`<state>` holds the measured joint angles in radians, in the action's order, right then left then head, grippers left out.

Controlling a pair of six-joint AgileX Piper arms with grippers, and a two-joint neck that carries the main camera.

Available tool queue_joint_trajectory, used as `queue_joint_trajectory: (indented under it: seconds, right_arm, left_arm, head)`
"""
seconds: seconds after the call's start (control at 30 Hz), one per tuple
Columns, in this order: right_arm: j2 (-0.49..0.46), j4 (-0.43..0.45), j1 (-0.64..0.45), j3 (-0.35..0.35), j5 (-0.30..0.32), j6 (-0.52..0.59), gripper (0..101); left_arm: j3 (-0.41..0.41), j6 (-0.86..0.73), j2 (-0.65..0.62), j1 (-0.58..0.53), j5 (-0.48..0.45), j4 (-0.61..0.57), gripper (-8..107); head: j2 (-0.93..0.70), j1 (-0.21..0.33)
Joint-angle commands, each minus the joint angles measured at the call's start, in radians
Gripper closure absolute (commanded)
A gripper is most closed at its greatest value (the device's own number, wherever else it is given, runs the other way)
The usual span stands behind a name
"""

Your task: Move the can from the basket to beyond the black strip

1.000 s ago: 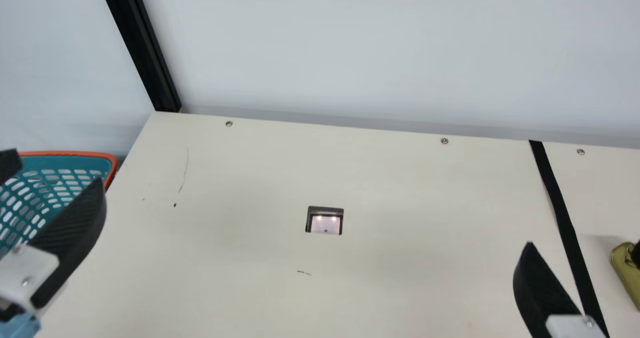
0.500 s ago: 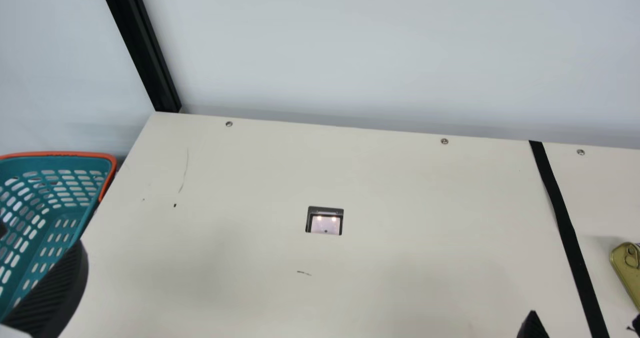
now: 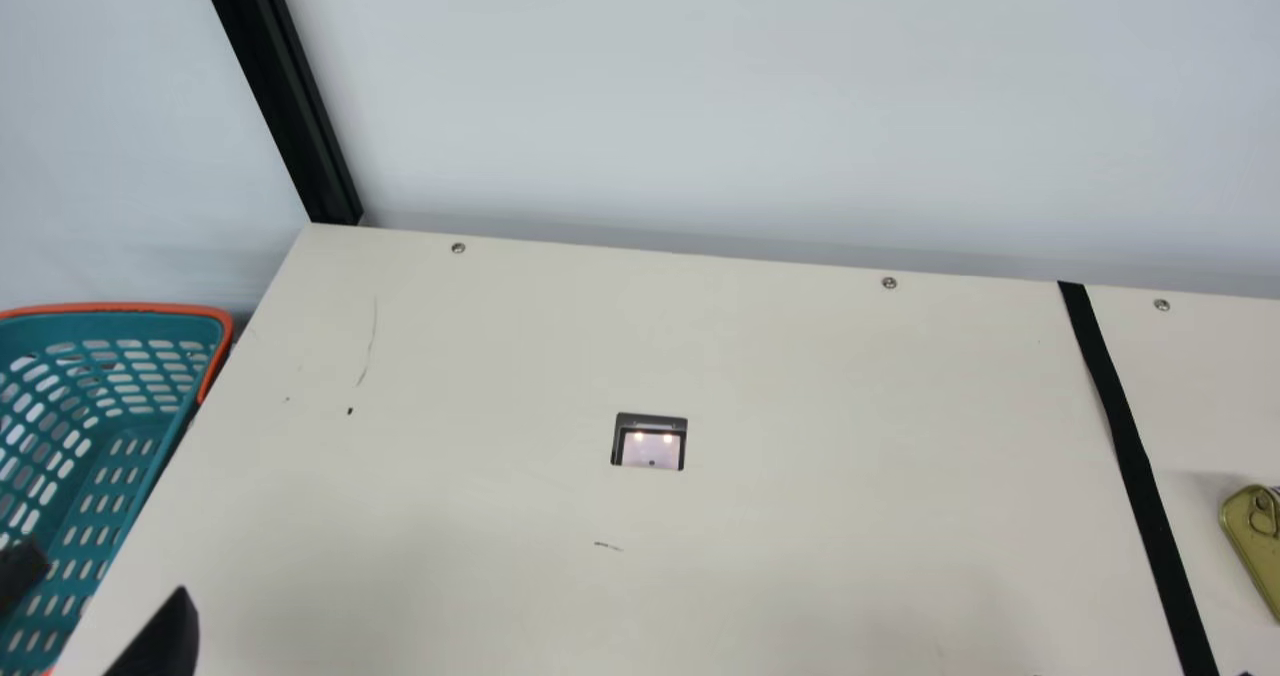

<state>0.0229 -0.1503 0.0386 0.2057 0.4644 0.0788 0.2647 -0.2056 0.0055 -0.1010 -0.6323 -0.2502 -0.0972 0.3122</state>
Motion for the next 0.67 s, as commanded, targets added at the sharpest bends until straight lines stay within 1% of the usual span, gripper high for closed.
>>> queue_joint_trajectory:
  seconds: [0.0,0.1,0.63]
  right_arm:
    - [0.0,0.0,0.0,0.0,0.0,0.0,0]
    - [0.0,0.0,0.0,-0.002,-0.003,0.0,0]
    - [0.0,-0.001,0.0,-0.002,-0.002,0.0,0]
  left_arm:
    - [0.0,0.0,0.0,0.0,0.0,0.0,9]
    - [-0.003,-0.03,-0.006,0.015,-0.024,-0.039,9]
    - [-0.003,-0.03,-0.005,0.015,-0.024,-0.041,9]
  head:
    - [-0.006,0.03]
    - [-0.006,0.03]
    - [-0.006,0.03]
